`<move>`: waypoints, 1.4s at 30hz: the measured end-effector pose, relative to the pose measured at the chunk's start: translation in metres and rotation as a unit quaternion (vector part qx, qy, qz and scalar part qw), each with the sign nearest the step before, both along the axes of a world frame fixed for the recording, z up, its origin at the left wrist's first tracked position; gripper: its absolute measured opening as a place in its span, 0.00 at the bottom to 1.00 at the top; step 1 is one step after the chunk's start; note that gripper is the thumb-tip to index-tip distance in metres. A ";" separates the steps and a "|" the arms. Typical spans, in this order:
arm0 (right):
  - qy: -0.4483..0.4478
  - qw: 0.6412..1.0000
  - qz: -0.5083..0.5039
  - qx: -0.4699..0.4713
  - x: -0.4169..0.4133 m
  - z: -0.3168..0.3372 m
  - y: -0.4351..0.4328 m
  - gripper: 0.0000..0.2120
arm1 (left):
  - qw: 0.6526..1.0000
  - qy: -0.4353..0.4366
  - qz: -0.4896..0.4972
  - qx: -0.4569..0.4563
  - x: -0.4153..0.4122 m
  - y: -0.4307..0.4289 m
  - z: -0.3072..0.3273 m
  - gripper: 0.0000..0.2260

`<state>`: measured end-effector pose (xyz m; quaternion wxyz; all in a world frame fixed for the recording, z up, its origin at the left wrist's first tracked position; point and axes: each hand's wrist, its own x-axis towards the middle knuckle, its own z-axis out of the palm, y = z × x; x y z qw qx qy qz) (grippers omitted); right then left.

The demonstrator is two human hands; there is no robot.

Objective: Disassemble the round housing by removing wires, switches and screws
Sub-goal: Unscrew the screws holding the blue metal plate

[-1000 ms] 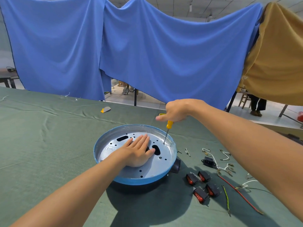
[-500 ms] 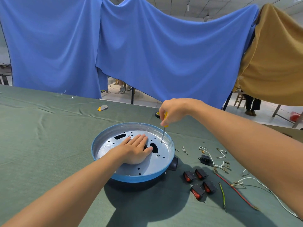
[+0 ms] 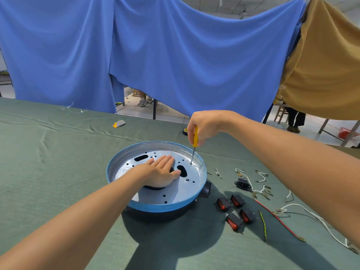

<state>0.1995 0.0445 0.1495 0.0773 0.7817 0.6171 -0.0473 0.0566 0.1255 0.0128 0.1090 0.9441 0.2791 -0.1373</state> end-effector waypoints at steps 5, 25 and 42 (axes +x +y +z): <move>0.018 0.992 -0.110 -0.051 0.003 0.002 0.004 0.21 | 1.000 -0.006 -0.001 0.000 -0.001 -0.002 0.002 0.30; -0.093 0.989 0.036 -0.106 -0.005 0.003 0.029 0.14 | 0.992 -0.066 -0.096 0.038 0.008 -0.011 0.021 0.20; -0.142 0.955 -0.037 -0.256 -0.007 0.008 0.041 0.11 | 0.993 -0.072 -0.093 -0.024 0.007 -0.002 0.021 0.21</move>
